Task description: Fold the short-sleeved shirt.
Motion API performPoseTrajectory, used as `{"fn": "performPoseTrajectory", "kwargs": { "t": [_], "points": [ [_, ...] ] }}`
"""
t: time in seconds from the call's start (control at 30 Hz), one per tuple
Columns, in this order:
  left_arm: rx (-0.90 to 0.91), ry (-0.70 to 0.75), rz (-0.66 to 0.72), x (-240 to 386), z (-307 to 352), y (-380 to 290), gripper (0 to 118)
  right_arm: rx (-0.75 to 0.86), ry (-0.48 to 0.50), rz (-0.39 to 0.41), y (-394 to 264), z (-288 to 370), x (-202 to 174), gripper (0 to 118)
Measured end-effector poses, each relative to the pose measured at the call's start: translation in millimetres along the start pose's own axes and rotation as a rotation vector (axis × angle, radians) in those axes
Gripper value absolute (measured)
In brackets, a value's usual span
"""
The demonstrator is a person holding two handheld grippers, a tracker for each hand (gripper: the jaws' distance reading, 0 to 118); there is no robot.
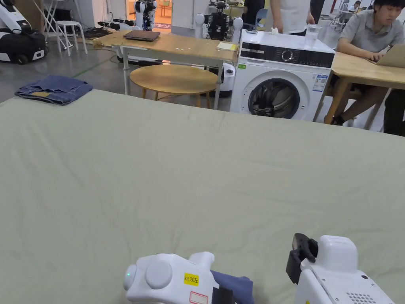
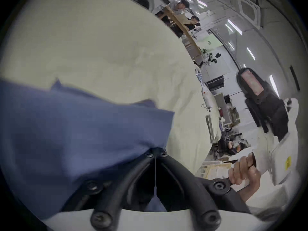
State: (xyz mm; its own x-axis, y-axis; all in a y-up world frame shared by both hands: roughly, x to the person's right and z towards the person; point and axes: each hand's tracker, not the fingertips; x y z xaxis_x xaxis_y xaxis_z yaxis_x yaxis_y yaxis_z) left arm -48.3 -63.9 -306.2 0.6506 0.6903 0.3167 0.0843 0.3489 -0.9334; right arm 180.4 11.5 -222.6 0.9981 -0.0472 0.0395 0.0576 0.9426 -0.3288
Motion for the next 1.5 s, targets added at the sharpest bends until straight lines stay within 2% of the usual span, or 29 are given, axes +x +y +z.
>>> {"fn": "performPoseTrajectory", "kwargs": {
  "t": [0.07, 0.13, 0.27, 0.5, 0.6, 0.67, 0.83, 1.1, 1.27, 1.5],
  "points": [
    [0.083, 0.048, -0.113, 12.0, 24.0, 6.5, 0, 0.018, -0.002, -0.001, 5.1, -0.9, -2.9, 0],
    [0.188, 0.099, -0.169, 18.3, 50.2, 12.0, 0, 0.04, -0.009, 0.004, 11.3, -1.9, -6.5, 0],
    [0.527, 0.338, -0.315, 25.1, 106.1, 12.6, 0, 0.103, -0.019, 0.011, 24.1, -0.4, -15.0, 0],
    [0.988, 0.626, -0.461, 23.4, 160.8, -6.0, 0, 0.213, -0.023, 0.024, 39.9, 7.6, -33.6, 0],
    [1.079, 0.733, -0.481, 22.5, 168.0, -10.8, 0, 0.253, -0.025, 0.027, 44.8, 10.5, -39.7, 0],
    [1.099, 0.794, -0.458, 21.1, 170.5, -11.2, 0, 0.267, -0.032, 0.029, 48.2, 11.5, -43.7, 0],
    [1.079, 0.786, -0.375, 10.1, 176.5, -12.8, 0, 0.246, -0.027, 0.047, 48.7, 12.4, -45.4, 0],
    [1.005, 0.755, -0.32, -10.2, 180.1, -30.6, 0, -0.093, 0.081, 0.038, -15.4, 26.6, -49.3, 0],
    [0.948, 0.726, -0.273, -22.8, 177.9, -42.8, 0, -0.256, 0.141, 0.101, -57.7, 14.3, -66.0, 0],
    [0.806, 0.645, -0.195, -46.1, 170.6, -61.6, 0, -0.328, 0.068, 0.116, -80.9, -25.3, -75.2, 0]
  ]
}}
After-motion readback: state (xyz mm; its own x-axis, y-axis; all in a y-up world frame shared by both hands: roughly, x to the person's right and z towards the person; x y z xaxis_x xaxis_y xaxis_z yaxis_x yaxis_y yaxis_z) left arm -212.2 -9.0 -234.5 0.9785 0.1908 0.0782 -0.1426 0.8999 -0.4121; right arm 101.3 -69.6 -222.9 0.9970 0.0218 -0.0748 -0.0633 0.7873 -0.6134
